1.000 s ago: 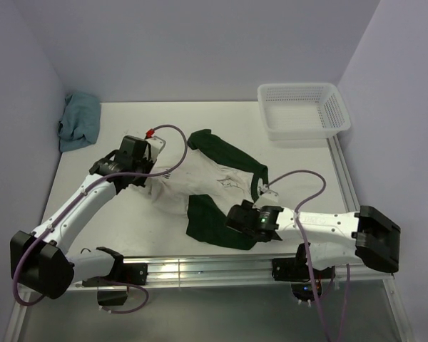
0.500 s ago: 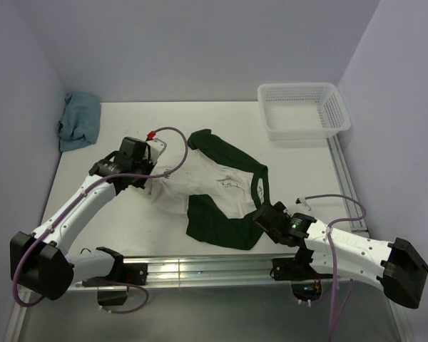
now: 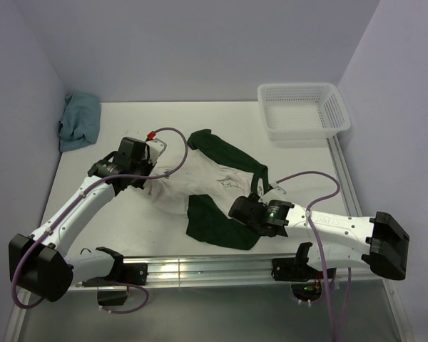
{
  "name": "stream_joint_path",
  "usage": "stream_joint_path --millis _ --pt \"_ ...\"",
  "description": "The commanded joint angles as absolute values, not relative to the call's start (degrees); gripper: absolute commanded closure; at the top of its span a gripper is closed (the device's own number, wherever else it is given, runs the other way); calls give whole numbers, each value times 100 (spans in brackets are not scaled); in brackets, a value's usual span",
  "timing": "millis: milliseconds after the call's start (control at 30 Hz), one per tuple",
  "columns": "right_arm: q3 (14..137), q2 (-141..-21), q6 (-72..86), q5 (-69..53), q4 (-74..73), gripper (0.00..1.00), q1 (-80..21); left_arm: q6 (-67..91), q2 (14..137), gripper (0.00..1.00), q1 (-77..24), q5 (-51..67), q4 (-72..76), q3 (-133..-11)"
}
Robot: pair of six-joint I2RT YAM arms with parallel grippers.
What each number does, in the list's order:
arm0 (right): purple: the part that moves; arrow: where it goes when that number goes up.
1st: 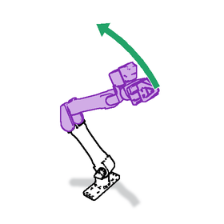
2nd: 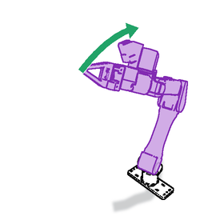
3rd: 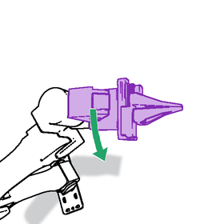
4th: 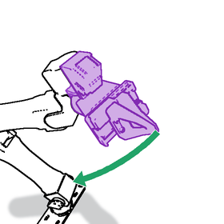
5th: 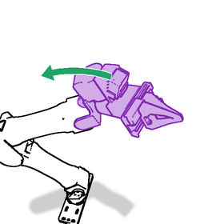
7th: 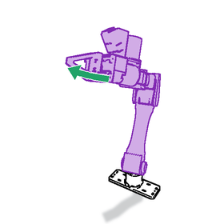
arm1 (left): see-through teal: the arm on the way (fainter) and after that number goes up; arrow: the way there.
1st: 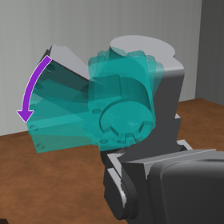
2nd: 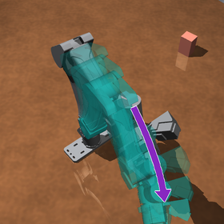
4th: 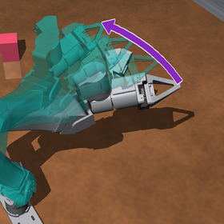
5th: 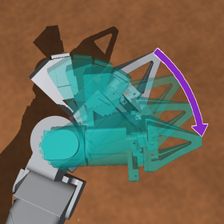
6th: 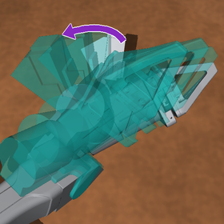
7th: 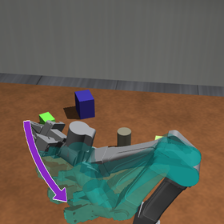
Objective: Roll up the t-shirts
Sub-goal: Flatten the tshirt
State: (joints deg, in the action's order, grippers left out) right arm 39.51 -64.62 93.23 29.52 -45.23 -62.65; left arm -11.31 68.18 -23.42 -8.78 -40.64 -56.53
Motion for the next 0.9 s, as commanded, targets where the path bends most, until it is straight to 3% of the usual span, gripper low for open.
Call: stream_joint_path --millis 0,233,667,767,867 --pt "3727 -6487 9605 3190 -5097 35 -6275 -1169 6671 100 -2320 -738 -4104 -5792" --pt "2787 -5520 9914 3006 -4747 35 -5960 -1169 6759 100 -2320 -642 -4131 -5906" --pt "2769 -6143 9352 2866 -4281 40 -5160 -1239 6750 100 -2320 -642 -4131 -5906" --pt "2637 -6310 9229 2707 -3982 44 -5054 -1257 6750 100 -2320 -633 -4140 -5933" --pt "2575 -6512 9176 2611 -3780 61 -5045 -1257 6794 100 -2320 -598 -4175 -5968"
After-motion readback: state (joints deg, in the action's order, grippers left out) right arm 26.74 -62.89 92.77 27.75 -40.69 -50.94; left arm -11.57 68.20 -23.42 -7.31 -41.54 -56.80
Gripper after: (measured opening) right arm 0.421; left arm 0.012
